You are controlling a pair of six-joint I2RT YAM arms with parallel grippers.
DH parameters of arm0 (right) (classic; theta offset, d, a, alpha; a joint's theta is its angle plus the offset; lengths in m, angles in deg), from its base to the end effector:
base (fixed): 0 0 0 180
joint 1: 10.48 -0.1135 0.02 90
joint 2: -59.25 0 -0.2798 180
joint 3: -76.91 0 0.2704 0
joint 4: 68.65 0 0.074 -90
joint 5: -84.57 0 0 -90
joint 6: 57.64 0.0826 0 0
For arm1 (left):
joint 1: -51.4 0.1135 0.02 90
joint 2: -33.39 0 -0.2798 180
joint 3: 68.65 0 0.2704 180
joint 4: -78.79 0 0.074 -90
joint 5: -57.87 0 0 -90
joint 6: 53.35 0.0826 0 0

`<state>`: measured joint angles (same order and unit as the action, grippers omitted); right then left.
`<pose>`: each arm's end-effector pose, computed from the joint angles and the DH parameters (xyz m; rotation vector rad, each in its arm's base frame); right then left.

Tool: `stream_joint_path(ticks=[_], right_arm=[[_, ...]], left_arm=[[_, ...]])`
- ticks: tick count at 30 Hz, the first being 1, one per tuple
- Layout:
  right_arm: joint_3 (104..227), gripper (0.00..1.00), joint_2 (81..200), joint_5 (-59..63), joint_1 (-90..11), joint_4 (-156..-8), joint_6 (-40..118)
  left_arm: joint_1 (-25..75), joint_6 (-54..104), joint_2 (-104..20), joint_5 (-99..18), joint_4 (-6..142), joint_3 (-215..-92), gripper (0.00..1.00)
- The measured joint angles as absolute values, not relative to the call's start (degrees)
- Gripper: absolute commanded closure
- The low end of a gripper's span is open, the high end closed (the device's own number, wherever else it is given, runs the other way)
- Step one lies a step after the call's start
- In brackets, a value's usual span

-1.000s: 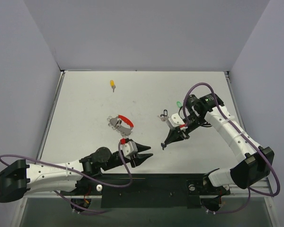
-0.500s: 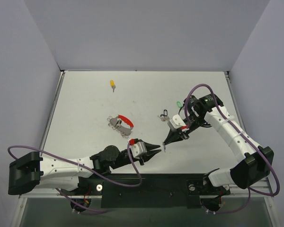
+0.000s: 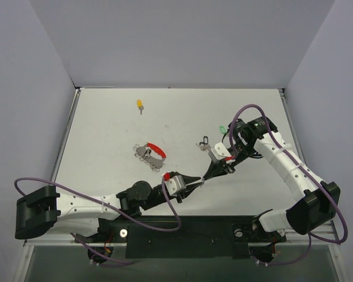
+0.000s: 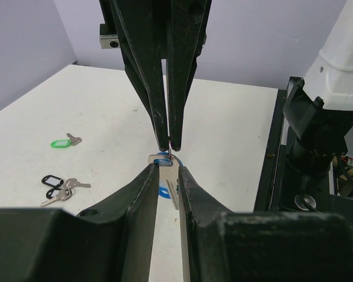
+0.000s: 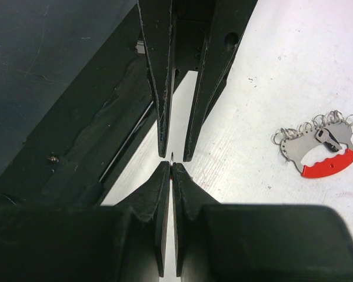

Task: Put the keys on the keyring

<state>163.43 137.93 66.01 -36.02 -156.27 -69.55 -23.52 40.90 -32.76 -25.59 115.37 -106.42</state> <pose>0.1925 0.1788 0.3260 -1.8783 0.7817 1.0353 0.0869 -0.2865 0.2631 0.8753 1.2131 -0.9270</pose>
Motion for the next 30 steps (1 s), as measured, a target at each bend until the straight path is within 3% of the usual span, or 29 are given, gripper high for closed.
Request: stream_joint_path(ticks=[8,15,19,21,25,30], right_arm=[[163.3,1.0,137.9,66.0,-36.0,-156.3,-69.6],[163.3,1.0,137.9,66.4,-36.0,-156.3,-69.6],[163.3,1.0,137.9,66.6,-36.0,-156.3,-69.7],[163.3,1.0,137.9,66.6,-36.0,-156.3,-69.7],[163.3,1.0,137.9,66.7,-36.0,-156.3,-69.7],[163.3,0.83,137.9,66.6,-36.0,-156.3,-69.4]], left_arm=[[-23.6,41.0,-34.2,-25.3,117.4,-106.9,0.72],[-23.9,41.1,-34.7,-25.3,118.0,-107.0,0.87],[-23.9,41.3,-34.7,-25.2,118.1,-107.0,0.88],[-23.9,41.4,-34.7,-25.1,118.2,-107.0,1.0],[-23.9,41.4,-34.7,-25.0,118.1,-107.0,1.0],[-23.9,40.3,-33.6,-24.6,114.5,-108.0,1.0]])
